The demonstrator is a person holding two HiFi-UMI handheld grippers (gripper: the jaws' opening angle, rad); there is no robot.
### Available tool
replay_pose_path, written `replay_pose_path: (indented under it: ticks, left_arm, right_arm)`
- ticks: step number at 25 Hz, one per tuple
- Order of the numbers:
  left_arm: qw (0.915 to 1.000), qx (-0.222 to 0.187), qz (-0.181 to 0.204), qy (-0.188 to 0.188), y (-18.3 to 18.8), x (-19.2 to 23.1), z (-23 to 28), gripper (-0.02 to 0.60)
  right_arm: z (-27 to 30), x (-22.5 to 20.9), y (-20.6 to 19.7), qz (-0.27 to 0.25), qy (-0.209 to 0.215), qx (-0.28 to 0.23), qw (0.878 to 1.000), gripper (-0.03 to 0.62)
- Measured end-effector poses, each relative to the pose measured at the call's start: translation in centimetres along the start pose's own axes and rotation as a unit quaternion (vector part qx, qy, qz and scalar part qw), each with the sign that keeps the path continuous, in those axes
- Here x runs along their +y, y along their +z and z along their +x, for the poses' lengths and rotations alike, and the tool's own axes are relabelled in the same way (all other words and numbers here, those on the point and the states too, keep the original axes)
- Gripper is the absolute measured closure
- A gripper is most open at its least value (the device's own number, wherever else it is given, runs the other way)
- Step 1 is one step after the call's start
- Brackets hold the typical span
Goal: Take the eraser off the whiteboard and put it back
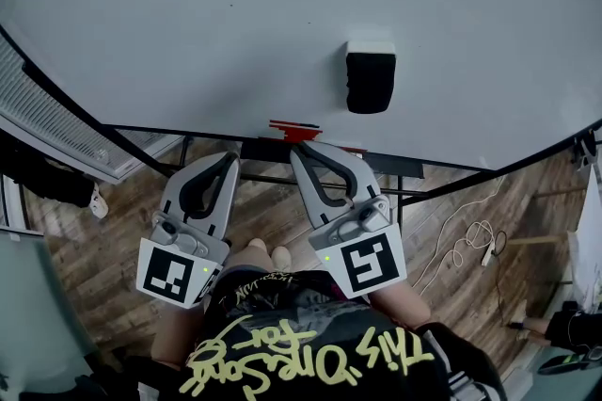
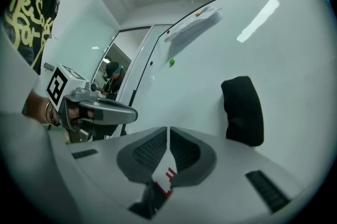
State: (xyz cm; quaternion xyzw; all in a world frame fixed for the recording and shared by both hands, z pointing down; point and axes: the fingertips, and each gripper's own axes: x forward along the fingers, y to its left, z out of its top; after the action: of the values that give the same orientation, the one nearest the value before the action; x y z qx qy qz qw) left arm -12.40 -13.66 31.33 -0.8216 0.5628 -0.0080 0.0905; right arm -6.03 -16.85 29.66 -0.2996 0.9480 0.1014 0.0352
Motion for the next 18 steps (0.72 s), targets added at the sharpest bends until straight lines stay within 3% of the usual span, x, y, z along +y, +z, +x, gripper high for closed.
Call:
replay_pose_path:
  ticks: [4,9,13,18]
  left_arm:
    - [1.0,-0.001,0.0,0.001,-0.04,-0.03,-0.06,0.574]
    - [0.9991,0.011,-0.038,0.014,-0.3,-0.09,-0.08,0.574]
    - [1.0,0.002,-0.005,0.005,-0.18,-0.16,-0.07,0.574]
    - [0.9998,0.006,-0.017,0.012,-0.15,-0.29,-0.21,0.575]
  right_arm:
    - [0.11,0.3,-0.37,-0.001,0.005,0.003,1.0,0.58]
    - [0.19,0.12,-0.48,0.0,0.0,0.004,1.0,0.585]
    - [0.16,0.1,-0.69,-0.001,0.003,0.006,1.0,0.586]
    - [0.06,0.28,-0.5,0.003,0.007,0.006,1.0,0.586]
